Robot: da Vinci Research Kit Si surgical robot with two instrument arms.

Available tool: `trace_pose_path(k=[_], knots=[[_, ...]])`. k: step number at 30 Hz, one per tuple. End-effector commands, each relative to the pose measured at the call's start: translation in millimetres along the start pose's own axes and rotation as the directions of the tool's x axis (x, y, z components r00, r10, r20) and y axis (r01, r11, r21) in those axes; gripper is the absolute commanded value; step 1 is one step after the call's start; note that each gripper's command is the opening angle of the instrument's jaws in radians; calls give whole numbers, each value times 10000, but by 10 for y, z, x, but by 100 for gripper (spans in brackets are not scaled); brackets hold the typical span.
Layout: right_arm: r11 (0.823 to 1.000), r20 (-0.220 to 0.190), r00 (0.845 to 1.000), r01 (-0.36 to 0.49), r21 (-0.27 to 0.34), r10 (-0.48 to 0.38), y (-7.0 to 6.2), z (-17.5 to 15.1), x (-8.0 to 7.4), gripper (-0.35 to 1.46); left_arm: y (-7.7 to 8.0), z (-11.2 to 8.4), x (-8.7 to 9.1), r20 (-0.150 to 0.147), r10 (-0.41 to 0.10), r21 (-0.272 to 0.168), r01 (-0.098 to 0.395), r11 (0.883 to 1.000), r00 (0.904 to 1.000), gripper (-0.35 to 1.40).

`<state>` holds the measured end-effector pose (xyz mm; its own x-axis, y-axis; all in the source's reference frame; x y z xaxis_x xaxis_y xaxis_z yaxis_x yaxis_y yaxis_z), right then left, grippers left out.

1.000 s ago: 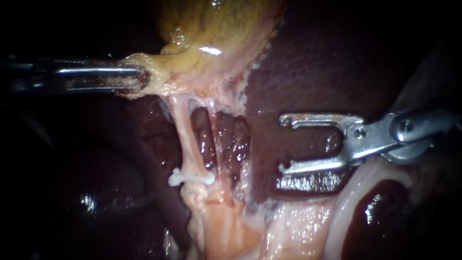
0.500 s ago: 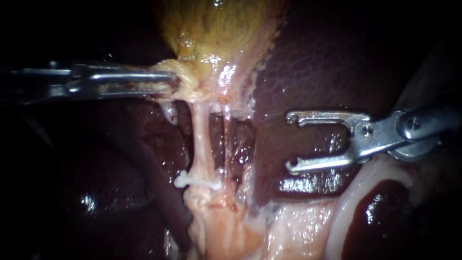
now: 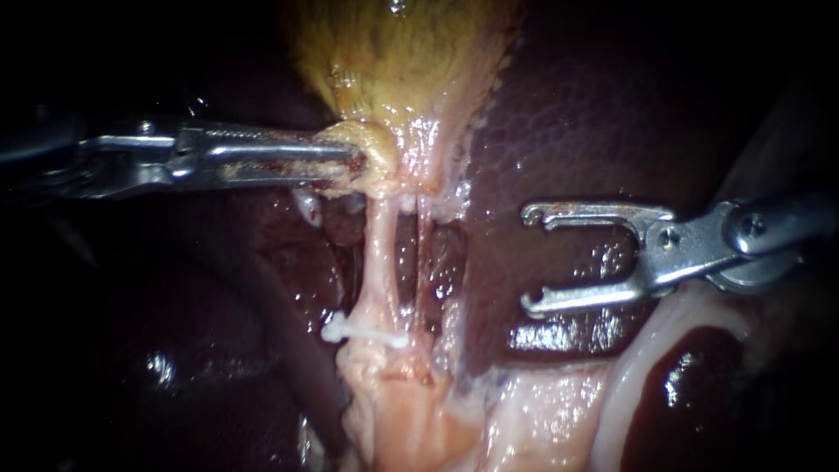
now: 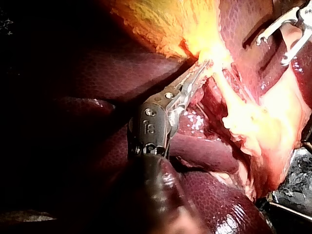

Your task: Going back first clip left tube

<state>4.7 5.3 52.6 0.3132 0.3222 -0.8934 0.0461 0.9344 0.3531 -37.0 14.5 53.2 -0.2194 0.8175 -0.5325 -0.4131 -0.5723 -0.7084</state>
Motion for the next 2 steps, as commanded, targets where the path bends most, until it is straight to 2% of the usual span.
trace_pose_path(k=[1, 2], knots=[[9999, -29, 10000, 1, 124, -1, -1, 1, 0, 50, 0, -1, 0, 2, 0, -8, 0, 10000, 10000, -35], [9997, -59, 10000, 5, 243, -4, -2, 3, 1, 50, 0, -2, 0, 5, -1, -15, 1, 10000, 10000, -35]])
